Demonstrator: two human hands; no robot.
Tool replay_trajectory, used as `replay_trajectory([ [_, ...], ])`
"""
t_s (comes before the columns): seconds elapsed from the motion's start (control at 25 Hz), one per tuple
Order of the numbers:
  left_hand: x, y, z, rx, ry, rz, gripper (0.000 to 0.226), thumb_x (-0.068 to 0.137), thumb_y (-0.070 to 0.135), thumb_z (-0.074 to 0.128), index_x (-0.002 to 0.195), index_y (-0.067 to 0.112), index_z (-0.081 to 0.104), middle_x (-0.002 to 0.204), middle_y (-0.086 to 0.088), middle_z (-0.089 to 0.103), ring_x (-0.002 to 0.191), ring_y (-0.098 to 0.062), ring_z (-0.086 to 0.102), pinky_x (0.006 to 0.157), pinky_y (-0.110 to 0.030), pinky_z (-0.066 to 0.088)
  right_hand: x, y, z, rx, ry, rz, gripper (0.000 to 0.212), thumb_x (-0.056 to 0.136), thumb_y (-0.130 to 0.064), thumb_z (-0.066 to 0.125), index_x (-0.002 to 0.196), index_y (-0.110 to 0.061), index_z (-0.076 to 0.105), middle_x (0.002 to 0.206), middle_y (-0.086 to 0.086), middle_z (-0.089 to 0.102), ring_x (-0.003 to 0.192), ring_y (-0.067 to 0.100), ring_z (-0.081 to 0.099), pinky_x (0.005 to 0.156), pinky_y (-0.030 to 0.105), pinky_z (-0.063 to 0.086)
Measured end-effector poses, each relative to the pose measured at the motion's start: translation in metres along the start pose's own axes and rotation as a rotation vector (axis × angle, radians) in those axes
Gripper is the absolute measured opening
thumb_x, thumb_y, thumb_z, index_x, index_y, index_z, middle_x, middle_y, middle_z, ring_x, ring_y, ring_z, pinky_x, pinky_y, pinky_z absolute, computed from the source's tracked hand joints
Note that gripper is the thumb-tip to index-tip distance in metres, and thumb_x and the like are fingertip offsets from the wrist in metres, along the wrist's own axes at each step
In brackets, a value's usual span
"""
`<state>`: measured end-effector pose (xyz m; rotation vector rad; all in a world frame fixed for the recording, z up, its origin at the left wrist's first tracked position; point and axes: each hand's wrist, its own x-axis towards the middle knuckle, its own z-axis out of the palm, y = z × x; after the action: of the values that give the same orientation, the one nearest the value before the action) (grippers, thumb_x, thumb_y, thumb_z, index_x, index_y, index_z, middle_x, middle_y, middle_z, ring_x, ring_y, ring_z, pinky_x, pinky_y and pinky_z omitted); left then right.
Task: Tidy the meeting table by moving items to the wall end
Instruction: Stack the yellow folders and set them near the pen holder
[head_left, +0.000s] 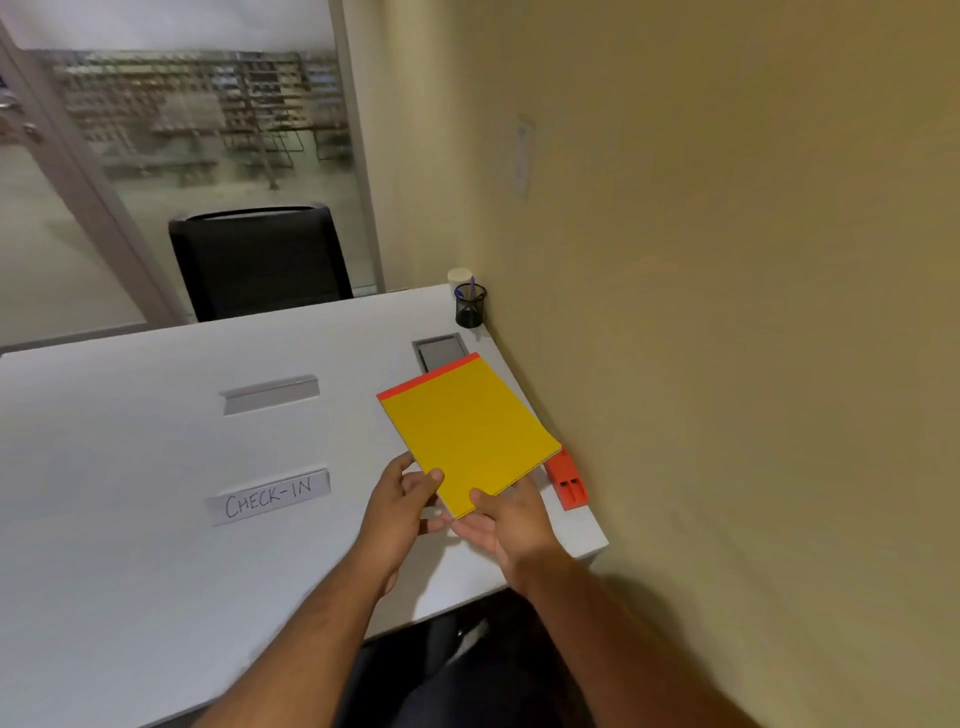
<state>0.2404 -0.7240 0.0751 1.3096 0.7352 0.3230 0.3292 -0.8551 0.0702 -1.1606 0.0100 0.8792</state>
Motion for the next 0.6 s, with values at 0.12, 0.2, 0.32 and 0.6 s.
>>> replay_trajectory([
  [0.12,0.042,-0.012,0.001,0.076,0.127,-0.078,0.028,0.103,0.021,0.062,0.130,0.025,0.061,0.111,-0.005,0.075,0.106,-0.023,0.071,0.086,-0.042,0.061,0.071,-0.009,-0.007,0.098,0.069,0.070,0.045,0.101,0.013,0.056,0.139,-0.010,0.049,0.117,0.023,0.072,0.095,0.044,0.077,0.076,0.045,0.067],
  [0.2,0.073,-0.017,-0.003,0.147,0.236,-0.115,0.023,0.102,0.019,0.060,0.124,0.022,0.065,0.116,-0.007,0.074,0.104,-0.025,0.070,0.086,-0.044,0.059,0.121,-0.018,-0.012,0.115,0.117,0.126,0.043,0.101,0.011,0.058,0.138,-0.005,0.044,0.117,0.026,0.064,0.090,0.041,0.077,0.075,0.046,0.067],
  [0.32,0.106,-0.018,-0.009,0.275,0.313,-0.132,0.015,0.099,0.017,0.061,0.110,0.024,0.070,0.109,-0.008,0.074,0.097,-0.027,0.070,0.087,-0.044,0.058,0.195,-0.023,-0.017,0.065,0.168,0.195,0.022,0.106,0.005,0.051,0.124,-0.001,0.040,0.112,0.026,0.066,0.083,0.037,0.076,0.094,0.054,0.060],
  [0.6,0.082,-0.069,-0.015,0.287,0.385,-0.255,0.014,0.099,0.007,0.061,0.095,0.012,0.073,0.095,-0.008,0.075,0.097,-0.034,0.070,0.076,-0.040,0.057,0.299,-0.012,-0.030,0.174,0.308,0.286,0.053,0.106,0.000,0.055,0.155,0.000,0.035,0.120,0.025,0.058,0.101,0.039,0.070,0.084,0.041,0.062],
])
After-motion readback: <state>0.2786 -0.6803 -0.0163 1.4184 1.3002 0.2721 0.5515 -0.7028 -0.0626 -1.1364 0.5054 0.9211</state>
